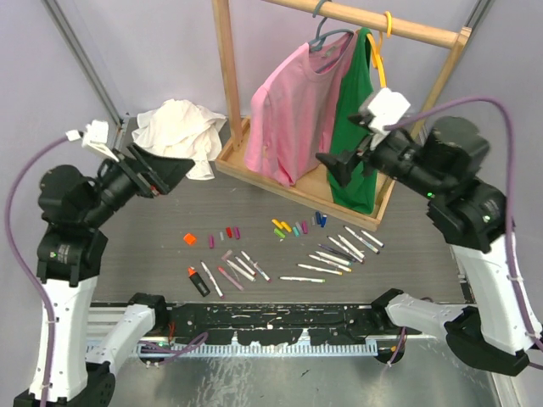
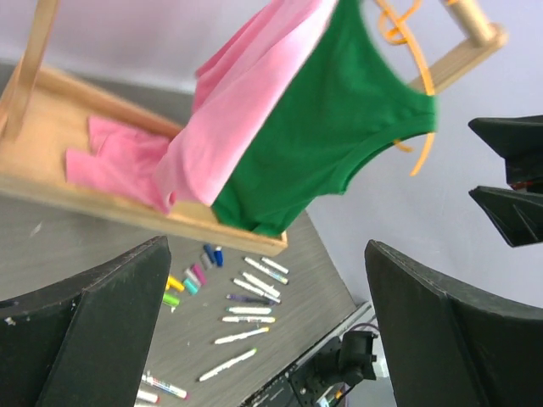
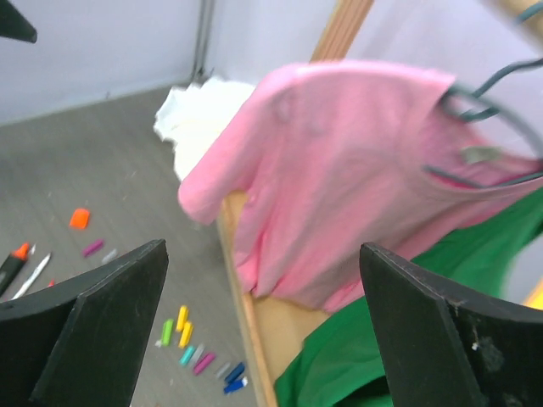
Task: Open the pen caps
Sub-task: Reset both arms
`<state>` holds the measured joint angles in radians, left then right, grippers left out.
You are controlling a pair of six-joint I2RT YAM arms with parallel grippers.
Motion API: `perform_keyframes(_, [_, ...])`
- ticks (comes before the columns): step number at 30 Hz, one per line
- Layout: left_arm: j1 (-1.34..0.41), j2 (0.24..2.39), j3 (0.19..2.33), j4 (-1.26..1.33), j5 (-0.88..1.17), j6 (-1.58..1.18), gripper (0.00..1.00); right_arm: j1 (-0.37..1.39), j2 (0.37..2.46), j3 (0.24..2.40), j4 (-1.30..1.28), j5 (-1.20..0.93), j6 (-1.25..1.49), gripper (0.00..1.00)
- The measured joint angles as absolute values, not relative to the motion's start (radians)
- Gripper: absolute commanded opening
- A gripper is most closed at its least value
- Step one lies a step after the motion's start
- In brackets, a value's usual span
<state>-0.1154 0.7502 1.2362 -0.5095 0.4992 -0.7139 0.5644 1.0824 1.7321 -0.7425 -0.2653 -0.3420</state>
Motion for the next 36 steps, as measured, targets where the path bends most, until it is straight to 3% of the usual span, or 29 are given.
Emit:
perform_keyframes(6, [-0.115, 0.852, 1.533, -0.547, 0.541, -0.667, 0.98, 0.541, 1.080, 1.938, -0.759, -0.212, -0.303, 1.00])
perform_keyframes(13, [-0.115, 0.871, 1.699, -0.572, 0.565, -0.659, 0.98, 0.533, 1.081, 2.075, -0.757, -0.075, -0.192, 1.00])
perform_keyframes(36, [-0.115, 0.857, 1.634, -0.594, 0.589, -0.638, 0.98, 0.477, 1.073, 2.115, -0.759, 0.047, -0.113, 1.00])
